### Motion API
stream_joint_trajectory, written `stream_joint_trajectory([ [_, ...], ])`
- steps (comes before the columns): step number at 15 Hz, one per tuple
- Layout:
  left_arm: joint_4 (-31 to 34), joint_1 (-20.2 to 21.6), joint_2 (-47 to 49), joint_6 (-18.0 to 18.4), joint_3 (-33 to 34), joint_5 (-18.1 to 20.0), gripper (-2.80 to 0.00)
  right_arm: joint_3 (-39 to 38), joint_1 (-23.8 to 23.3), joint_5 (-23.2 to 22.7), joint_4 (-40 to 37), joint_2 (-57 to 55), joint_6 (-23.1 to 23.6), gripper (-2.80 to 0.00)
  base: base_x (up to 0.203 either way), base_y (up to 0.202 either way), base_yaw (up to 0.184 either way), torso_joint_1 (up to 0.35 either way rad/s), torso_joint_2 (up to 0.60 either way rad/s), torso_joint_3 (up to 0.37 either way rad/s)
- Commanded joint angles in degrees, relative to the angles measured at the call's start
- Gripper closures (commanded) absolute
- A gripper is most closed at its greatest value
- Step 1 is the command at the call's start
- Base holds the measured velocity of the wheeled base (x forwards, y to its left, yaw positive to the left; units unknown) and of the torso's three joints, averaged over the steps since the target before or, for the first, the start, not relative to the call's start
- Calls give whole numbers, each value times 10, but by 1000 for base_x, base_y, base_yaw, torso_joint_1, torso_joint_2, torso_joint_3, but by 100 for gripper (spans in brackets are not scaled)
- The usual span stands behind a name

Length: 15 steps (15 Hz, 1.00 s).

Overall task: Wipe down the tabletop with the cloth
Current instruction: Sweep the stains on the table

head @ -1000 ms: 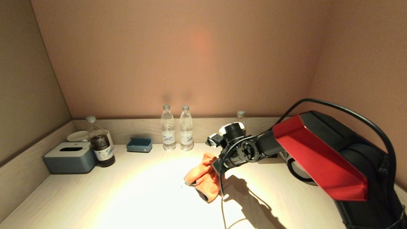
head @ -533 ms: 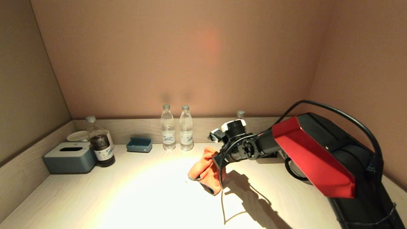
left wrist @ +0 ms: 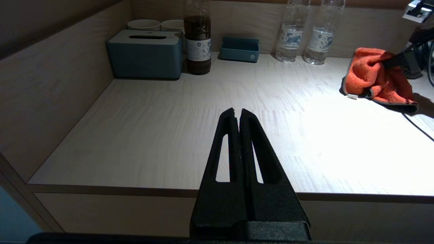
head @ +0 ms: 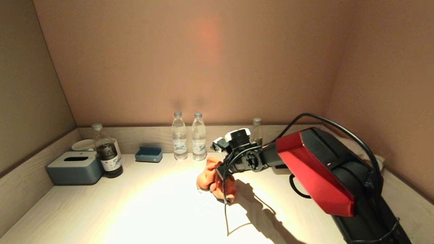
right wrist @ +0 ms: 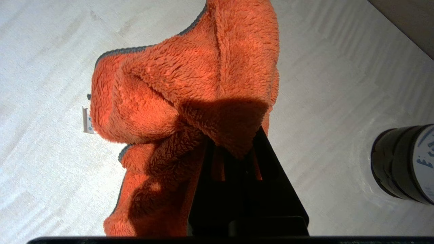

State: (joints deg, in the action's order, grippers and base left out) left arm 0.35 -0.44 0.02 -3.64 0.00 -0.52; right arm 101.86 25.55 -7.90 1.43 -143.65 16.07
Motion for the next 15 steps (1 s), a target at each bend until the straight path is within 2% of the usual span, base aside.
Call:
stream_joint_trajectory([
  [1,0,0,0,-1,0,0,0,19,29,-1,0,-28,-19,0,0,0,0,0,0,0],
  [4,0,0,0,-1,0,0,0,31,49,-2,-3,-35,-29,0,0,0,0,0,0,0],
  [5,0,0,0,-1,0,0,0,33,75,-3,-9,-39,-34,0,0,0,0,0,0,0],
  [7,0,0,0,-1,0,0,0,35,89,-4,-13,-42,-42,0,0,0,0,0,0,0],
  [9,0,0,0,-1,0,0,0,34,124,-4,-13,-42,-53,0,0,0,0,0,0,0],
  [15,0,0,0,-1,0,0,0,24,172,-6,-13,-19,-76,0,0,0,0,0,0,0],
])
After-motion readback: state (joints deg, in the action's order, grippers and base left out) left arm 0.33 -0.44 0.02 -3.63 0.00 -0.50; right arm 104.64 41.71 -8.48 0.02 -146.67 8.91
